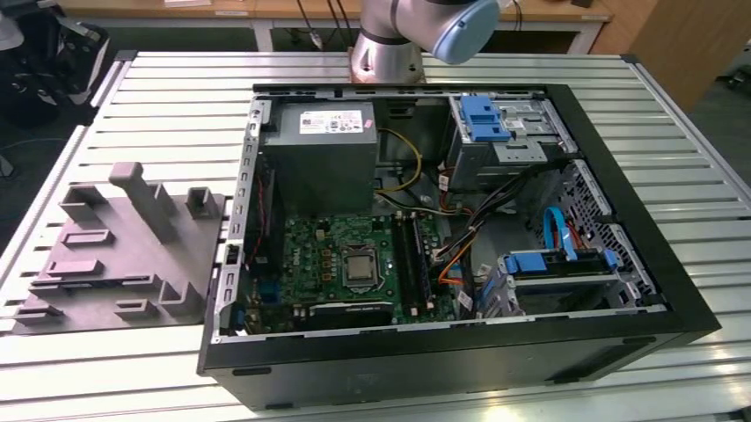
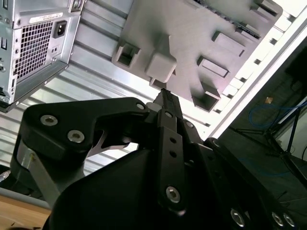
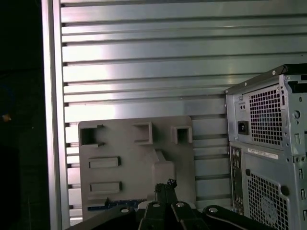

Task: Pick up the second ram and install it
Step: 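Reach for the second ram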

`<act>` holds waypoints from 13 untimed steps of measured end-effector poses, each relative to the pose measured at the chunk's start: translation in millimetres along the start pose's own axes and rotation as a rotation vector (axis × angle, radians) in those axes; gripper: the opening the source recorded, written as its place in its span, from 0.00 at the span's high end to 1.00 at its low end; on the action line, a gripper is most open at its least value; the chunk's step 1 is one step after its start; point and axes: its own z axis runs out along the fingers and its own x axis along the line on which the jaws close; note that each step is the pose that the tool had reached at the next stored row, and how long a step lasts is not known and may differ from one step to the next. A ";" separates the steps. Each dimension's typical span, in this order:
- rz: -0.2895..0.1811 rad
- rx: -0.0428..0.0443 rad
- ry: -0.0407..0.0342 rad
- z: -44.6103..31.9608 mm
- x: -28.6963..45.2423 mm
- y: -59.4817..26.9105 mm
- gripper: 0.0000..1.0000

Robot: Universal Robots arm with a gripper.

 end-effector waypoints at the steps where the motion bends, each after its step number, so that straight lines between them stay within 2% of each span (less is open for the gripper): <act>1: 0.000 0.0000 0.0000 0.4 0.6 -1.2 0.90; 13: 0.000 0.0001 0.0001 3.5 2.7 -4.9 0.90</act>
